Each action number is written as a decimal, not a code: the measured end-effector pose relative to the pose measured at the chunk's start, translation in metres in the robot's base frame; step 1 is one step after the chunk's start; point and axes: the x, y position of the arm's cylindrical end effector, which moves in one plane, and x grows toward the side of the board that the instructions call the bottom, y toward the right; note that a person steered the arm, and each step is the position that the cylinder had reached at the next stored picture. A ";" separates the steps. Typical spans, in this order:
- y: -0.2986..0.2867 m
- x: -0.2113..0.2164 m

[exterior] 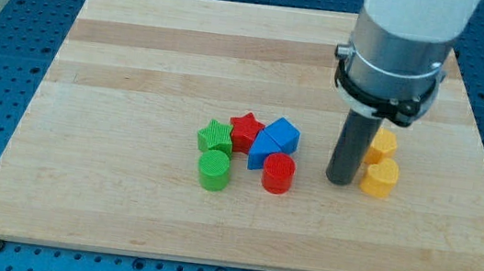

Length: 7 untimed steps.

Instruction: Push the yellow hexagon to the center

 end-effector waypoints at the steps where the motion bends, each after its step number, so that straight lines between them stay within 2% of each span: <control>1: -0.020 -0.005; 4: -0.032 0.022; 5: -0.058 0.023; 7: -0.067 0.023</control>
